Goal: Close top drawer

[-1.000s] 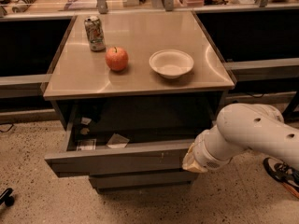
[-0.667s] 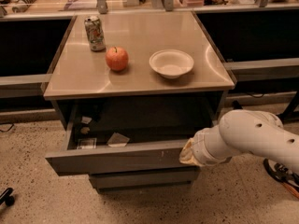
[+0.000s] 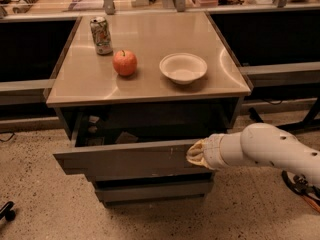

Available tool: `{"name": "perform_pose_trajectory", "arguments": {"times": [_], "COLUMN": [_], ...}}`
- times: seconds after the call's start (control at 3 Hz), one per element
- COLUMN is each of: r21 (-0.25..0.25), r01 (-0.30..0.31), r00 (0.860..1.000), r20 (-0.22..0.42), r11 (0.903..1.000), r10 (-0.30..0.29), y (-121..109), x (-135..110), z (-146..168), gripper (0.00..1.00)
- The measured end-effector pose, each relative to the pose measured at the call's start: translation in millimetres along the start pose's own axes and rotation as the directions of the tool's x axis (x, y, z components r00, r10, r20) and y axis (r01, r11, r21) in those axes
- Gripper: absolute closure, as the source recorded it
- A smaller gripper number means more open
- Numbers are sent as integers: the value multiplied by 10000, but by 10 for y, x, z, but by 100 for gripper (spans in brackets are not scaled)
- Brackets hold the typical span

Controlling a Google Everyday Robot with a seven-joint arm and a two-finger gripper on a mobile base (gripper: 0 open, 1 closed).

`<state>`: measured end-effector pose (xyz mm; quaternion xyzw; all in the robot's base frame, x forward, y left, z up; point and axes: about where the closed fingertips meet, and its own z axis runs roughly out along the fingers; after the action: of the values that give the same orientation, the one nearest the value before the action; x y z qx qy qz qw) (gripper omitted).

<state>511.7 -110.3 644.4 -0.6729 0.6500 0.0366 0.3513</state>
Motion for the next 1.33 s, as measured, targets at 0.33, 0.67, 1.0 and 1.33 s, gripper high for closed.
{"name": "perform_pose_trajectory", "arguments": {"times": [0.33, 0.67, 1.0, 1.33], "r21": [352, 584, 1026, 1023], "r01": [48, 76, -55, -55], "r00": [9991, 9974, 9975, 9975], "r20": [430, 714, 702, 702], "r11": [9994, 9983, 9947, 9947], "r10": [-63, -117, -18, -17], "y": [-184, -386, -886, -886], "x": [25, 16, -48, -49], "z": [149, 313, 568, 567], "gripper": [100, 100, 100, 100]}}
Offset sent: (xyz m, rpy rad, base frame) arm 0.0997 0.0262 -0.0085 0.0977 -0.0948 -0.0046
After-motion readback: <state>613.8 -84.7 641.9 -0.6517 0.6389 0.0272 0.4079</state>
